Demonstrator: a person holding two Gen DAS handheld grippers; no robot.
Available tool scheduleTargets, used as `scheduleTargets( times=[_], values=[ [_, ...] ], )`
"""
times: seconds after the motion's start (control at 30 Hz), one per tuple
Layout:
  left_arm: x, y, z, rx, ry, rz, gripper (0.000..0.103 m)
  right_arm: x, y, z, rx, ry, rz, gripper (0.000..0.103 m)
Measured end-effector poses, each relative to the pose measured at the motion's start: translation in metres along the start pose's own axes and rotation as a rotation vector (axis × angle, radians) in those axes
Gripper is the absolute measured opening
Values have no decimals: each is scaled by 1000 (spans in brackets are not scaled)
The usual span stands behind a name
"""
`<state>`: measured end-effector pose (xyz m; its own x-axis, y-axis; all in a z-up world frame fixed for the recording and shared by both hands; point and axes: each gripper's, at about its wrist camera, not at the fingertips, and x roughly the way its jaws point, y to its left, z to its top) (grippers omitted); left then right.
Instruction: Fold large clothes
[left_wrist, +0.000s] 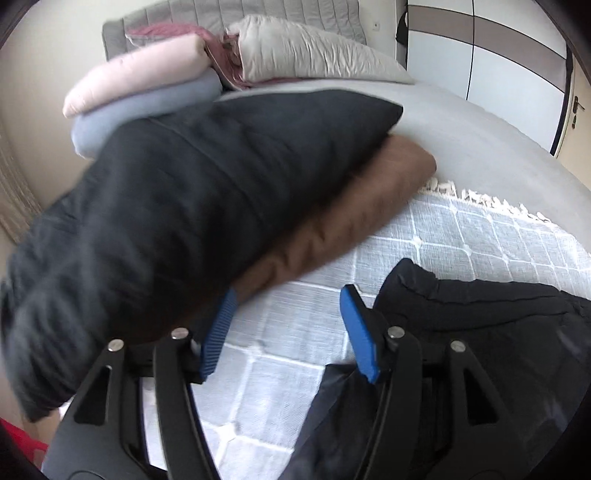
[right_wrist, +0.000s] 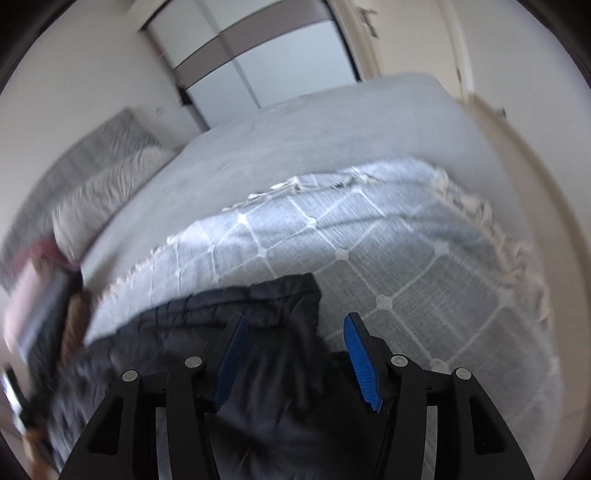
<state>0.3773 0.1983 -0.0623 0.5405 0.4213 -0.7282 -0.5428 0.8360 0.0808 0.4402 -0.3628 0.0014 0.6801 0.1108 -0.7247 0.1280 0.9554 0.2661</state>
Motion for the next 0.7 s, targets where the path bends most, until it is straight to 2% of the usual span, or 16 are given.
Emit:
scheduleTargets(
  times=[0.1, 0.2, 0.33, 0.43, 0.5, 0.57, 0.7],
  values=[
    [-32, 0, -6, 2, -21, -65, 68, -22, 27, -11, -78, -36, 4, 56],
    [-72, -16, -25, 33, -57, -174, 77, -45, 65, -33, -150, -64, 59, 57],
    [-124, -56, -72, 69, -73, -384, 83, -70, 126, -75, -253, -71, 155, 67],
    [-148, -88, -104, 159, -57, -472, 83, -82, 170, -115, -374, -73, 175, 68],
    [-156, -105, -122, 201, -65, -477, 83, -83, 189, -137, -463, -72, 142, 68],
    [-153, -116, -138, 239, -60, -441, 84, -78, 195, -153, -507, -51, 108, 68],
    [-142, -102, -156, 240, -68, -376, 84, -70, 170, -164, -521, -48, -6, 68]
  ],
)
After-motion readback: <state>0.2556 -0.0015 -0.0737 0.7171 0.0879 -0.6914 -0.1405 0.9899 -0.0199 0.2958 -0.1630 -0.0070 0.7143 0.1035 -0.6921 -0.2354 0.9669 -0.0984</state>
